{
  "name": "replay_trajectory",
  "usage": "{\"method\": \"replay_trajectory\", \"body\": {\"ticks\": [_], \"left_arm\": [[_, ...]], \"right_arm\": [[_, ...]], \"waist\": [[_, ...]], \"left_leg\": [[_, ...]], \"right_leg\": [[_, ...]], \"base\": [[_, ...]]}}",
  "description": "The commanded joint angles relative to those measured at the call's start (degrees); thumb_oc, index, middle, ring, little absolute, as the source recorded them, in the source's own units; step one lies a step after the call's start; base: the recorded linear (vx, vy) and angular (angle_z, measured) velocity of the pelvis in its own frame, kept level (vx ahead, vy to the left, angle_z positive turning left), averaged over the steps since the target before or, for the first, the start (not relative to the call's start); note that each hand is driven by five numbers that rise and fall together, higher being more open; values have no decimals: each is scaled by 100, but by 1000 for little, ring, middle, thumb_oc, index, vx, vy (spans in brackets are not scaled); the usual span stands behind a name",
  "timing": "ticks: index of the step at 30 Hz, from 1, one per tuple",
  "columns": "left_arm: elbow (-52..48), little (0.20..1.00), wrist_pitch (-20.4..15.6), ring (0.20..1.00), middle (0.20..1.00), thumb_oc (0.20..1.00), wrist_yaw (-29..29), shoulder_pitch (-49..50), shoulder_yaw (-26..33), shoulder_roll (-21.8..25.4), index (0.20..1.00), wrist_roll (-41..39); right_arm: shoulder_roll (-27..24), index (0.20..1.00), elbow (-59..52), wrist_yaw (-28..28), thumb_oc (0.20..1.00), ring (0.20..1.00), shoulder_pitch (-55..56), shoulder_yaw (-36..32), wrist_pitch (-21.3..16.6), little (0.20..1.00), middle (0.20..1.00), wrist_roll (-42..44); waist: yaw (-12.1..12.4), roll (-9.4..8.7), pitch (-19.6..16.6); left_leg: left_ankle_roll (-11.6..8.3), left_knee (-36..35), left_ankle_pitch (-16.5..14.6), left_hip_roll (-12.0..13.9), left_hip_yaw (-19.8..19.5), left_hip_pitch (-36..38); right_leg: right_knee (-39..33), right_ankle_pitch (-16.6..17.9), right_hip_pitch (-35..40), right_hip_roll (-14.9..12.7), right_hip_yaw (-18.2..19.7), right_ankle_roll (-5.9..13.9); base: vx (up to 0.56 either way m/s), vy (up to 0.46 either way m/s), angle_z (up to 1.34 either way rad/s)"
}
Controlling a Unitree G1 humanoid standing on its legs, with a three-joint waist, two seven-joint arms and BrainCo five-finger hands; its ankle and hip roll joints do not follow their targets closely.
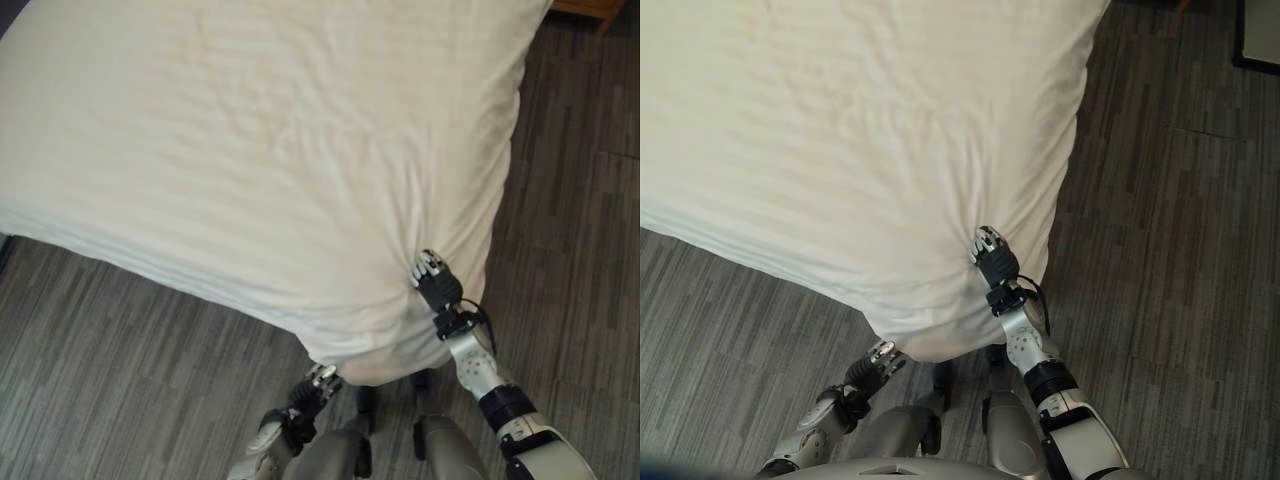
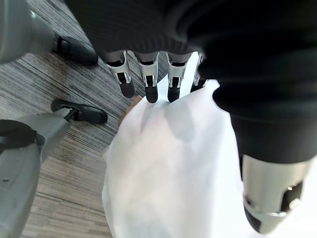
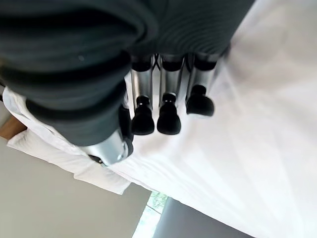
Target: Making the bed.
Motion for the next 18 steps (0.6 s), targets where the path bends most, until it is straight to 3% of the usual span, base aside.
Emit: {"method": "replay_trajectory", "body": {"ticks": [1,2,5,13,16,18], "left_arm": [[31,1000,-211,1000,1000,1000,-33,-225,-196,-234,1000,-333],[-50,1000,-190,1000,1000,1000,-62,-207,-222,-220,1000,-403],[-180,1000,-150,1000,1000,1000,-136,-157,-242,-142,1000,-403],[-383,1000,-103,1000,1000,1000,-255,-50,-295,25,1000,-291],[-470,1000,-119,1000,1000,1000,-259,27,-219,109,1000,-261],[-516,1000,-130,1000,1000,1000,-234,63,-162,151,1000,-335]], "right_arm": [[-218,200,2026,-706,200,200,792,-72,678,200,200,18],[-394,200,2510,-747,200,200,865,-595,709,200,200,156],[-634,200,2884,-823,200,200,798,-1075,700,200,200,266],[-993,200,3223,-890,200,200,813,-1593,697,200,200,317],[-1221,200,3121,-962,200,200,871,-1716,605,200,200,122],[-1288,200,2650,-1055,200,200,881,-2051,369,200,200,559]], "waist": [[129,191,65],[42,254,64],[12,305,53],[-15,368,-7],[-55,343,-33],[-103,324,-48]], "left_leg": [[-427,30,507,103,-326,-419],[-424,30,487,97,-310,-403],[-421,30,462,94,-279,-401],[-398,30,405,105,-220,-394],[-391,30,382,118,-186,-365],[-389,30,365,126,-172,-356]], "right_leg": [[101,46,120,-278,-287,470],[101,29,125,-284,-268,469],[101,19,117,-285,-239,477],[101,7,91,-274,-194,486],[101,-8,116,-268,-185,478],[101,-18,123,-260,-190,479]], "base": [[30,26,5],[25,20,7],[12,6,3],[10,2,-10],[4,-1,1],[0,0,0]]}}
